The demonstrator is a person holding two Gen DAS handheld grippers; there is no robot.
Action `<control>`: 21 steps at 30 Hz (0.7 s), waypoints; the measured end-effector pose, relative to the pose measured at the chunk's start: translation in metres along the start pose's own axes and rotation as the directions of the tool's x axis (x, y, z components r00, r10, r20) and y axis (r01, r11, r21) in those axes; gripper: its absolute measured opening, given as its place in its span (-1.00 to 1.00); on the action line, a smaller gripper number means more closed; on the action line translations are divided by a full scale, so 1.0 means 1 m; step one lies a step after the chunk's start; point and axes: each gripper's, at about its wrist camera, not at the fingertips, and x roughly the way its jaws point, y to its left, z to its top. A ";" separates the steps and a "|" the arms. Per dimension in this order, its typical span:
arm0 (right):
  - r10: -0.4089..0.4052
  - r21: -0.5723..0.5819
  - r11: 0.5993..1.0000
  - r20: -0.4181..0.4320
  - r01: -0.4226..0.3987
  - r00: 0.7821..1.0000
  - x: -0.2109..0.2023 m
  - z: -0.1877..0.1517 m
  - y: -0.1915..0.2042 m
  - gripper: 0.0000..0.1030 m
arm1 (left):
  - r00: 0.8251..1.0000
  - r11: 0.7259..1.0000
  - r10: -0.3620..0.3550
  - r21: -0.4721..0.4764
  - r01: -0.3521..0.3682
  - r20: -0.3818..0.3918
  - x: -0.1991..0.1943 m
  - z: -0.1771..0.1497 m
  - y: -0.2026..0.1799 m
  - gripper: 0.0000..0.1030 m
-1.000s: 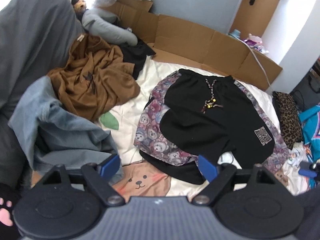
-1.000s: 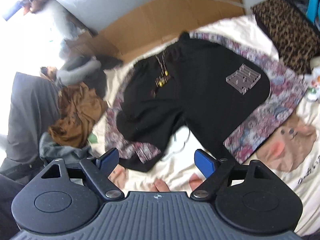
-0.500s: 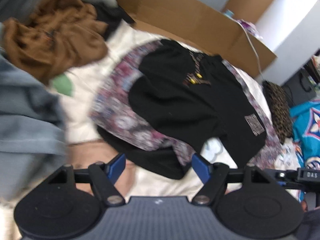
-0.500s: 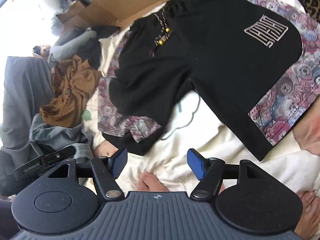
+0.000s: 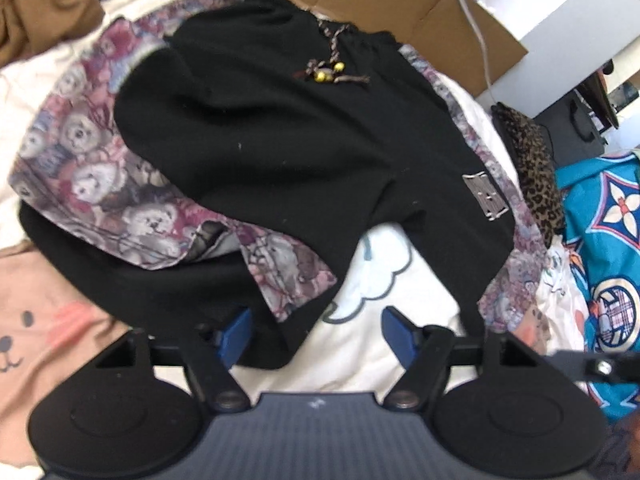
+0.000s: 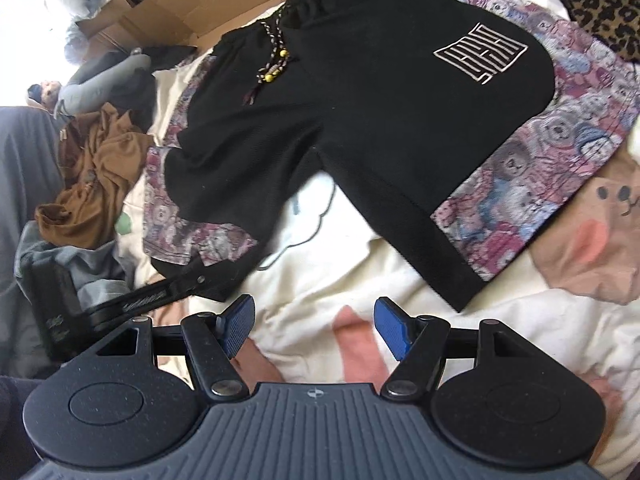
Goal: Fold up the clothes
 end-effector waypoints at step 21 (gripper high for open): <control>0.057 0.134 0.989 0.024 -0.060 0.998 0.030 0.000 -0.025 0.34 | 0.968 0.965 -0.179 -0.158 0.208 0.178 -0.048 -0.008 0.020 -0.86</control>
